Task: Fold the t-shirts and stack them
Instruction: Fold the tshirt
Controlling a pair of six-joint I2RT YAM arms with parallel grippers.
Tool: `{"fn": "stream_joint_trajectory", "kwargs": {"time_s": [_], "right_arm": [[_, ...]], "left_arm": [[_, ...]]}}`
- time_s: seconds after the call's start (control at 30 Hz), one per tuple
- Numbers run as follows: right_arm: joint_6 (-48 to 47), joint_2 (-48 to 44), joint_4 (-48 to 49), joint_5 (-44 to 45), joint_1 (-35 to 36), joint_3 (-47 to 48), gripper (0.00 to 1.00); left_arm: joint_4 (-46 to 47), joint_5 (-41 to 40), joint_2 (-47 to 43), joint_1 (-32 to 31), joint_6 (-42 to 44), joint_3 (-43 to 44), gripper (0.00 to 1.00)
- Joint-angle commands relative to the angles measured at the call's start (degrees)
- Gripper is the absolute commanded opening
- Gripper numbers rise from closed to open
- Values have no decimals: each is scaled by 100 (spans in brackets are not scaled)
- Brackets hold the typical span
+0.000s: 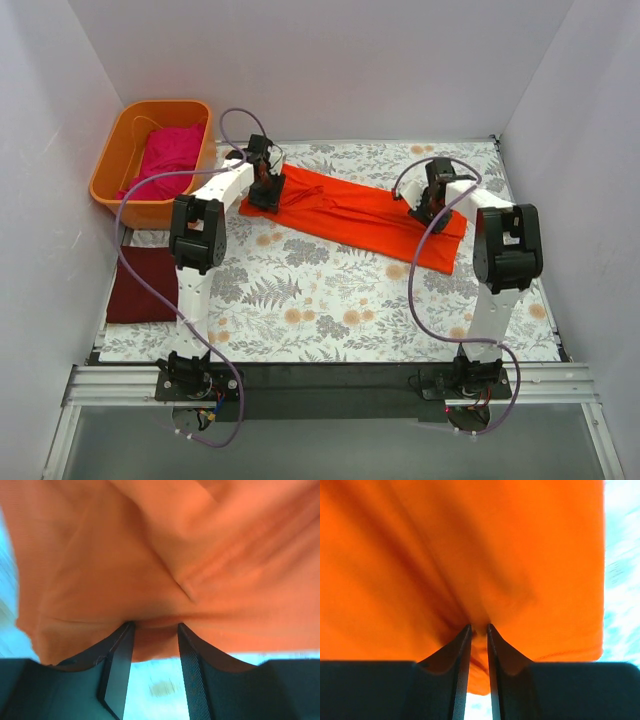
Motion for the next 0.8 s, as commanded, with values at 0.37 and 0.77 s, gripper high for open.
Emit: {"fn": "stream_joint_trajectory", "kwargs": {"time_s": [0.37, 0.77], "right_arm": [[40, -1873, -1927, -1942, 1098, -900, 28], [-673, -667, -1938, -1398, 939, -386, 22]], "left_arm": [[2360, 415, 259, 112, 574, 1512, 54], [2029, 944, -1393, 103, -131, 17, 55]]}}
